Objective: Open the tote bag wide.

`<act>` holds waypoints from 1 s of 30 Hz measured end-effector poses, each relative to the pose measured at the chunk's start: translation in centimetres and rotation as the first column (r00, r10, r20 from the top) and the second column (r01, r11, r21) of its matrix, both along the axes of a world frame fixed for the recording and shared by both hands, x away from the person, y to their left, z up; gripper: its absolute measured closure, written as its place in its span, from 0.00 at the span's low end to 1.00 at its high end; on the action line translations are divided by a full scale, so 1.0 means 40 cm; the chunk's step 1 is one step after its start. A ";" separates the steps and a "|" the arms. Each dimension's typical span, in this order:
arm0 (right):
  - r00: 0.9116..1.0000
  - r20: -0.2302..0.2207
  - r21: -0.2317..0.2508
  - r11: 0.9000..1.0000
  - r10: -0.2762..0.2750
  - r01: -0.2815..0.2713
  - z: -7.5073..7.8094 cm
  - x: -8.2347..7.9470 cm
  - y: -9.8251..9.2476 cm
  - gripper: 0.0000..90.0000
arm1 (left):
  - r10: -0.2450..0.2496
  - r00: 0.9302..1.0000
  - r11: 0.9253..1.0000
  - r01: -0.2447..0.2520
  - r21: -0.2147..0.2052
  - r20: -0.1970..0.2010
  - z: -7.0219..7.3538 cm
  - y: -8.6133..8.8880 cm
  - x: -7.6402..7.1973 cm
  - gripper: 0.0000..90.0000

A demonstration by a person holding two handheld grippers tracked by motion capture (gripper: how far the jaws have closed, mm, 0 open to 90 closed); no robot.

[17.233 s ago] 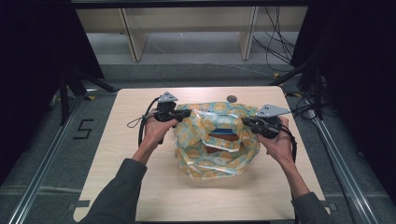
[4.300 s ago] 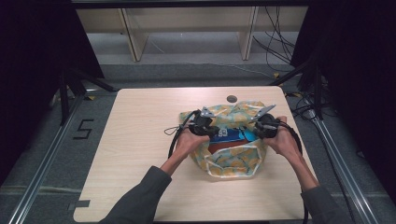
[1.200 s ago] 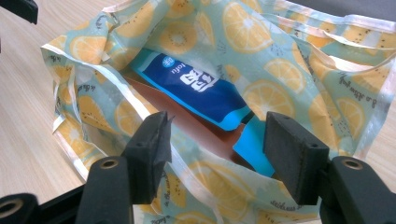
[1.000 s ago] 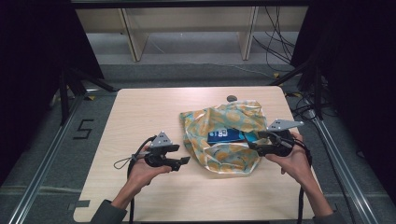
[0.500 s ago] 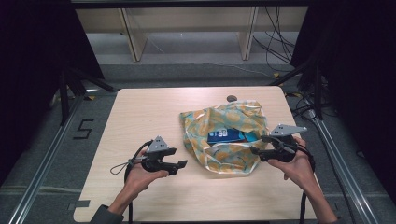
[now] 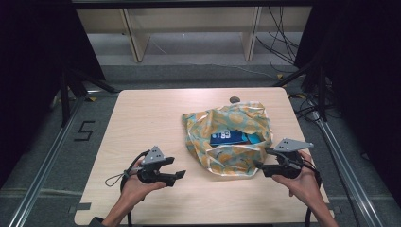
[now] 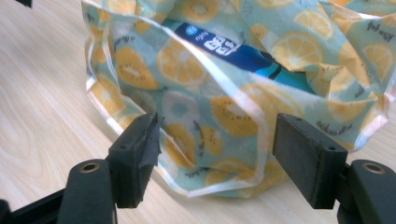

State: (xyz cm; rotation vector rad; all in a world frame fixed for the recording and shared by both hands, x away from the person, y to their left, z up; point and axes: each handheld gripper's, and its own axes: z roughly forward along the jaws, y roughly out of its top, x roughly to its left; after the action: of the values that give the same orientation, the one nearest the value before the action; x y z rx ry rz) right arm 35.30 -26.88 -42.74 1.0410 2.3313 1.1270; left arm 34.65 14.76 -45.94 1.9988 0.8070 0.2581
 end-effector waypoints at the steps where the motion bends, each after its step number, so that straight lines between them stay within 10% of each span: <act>1: 1.000 0.004 -0.009 1.000 -0.002 0.002 -0.002 -0.003 -0.001 0.36 | -0.003 1.000 1.000 0.003 -0.002 0.000 -0.001 0.002 -0.002 0.35; 30: 0.999 -0.048 0.006 1.000 0.003 -0.003 -0.111 -0.121 -0.022 0.32 | 0.027 0.999 0.999 -0.026 -0.026 0.039 -0.052 0.007 -0.088 0.26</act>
State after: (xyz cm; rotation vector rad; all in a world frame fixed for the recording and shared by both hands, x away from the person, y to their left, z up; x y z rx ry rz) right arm 30.44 -27.76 -47.20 1.0786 2.3685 1.1220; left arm 31.11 15.03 -48.02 1.9539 0.8087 0.3003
